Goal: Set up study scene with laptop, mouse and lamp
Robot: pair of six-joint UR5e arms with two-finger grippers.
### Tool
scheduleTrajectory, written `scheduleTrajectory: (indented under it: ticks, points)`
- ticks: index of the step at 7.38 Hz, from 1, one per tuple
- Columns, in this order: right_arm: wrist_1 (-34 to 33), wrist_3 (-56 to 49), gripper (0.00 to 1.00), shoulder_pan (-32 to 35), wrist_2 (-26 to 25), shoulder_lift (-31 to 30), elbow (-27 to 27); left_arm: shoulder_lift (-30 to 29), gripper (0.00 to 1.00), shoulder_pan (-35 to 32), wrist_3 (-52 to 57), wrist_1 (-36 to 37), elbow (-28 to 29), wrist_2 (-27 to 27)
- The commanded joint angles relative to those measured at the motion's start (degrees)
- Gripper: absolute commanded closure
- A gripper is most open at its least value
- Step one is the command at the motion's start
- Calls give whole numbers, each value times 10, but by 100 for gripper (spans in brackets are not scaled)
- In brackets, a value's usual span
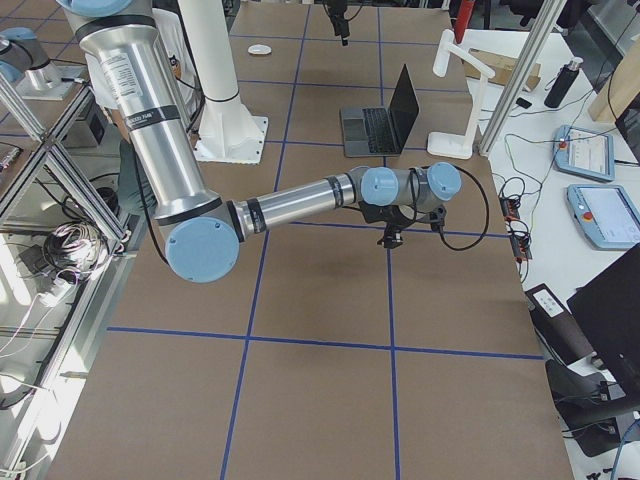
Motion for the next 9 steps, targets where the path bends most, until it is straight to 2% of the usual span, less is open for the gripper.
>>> scheduleTrajectory:
  ticks: [1, 3, 4, 6, 7, 8, 9]
  points:
    - [0, 10, 1, 7, -75, -49, 93, 229, 0, 86, 25, -259, -7, 73]
    - [0, 12, 1, 8, -80, -51, 102, 350, 0, 128, 23, -395, 12, 79]
    - [0, 12, 1, 8, -80, -52, 104, 387, 0, 159, 20, -441, 29, 97]
    - [8, 12, 1, 7, -80, -53, 111, 390, 0, 208, -20, -461, 44, 105]
    - [9, 13, 1, 7, -81, -52, 112, 395, 2, 224, -93, -494, 44, 154]
    - [9, 14, 1, 7, -81, -52, 117, 404, 5, 273, -103, -506, 54, 186]
    - [9, 18, 1, 7, -82, -52, 126, 407, 5, 284, -128, -507, 57, 187]
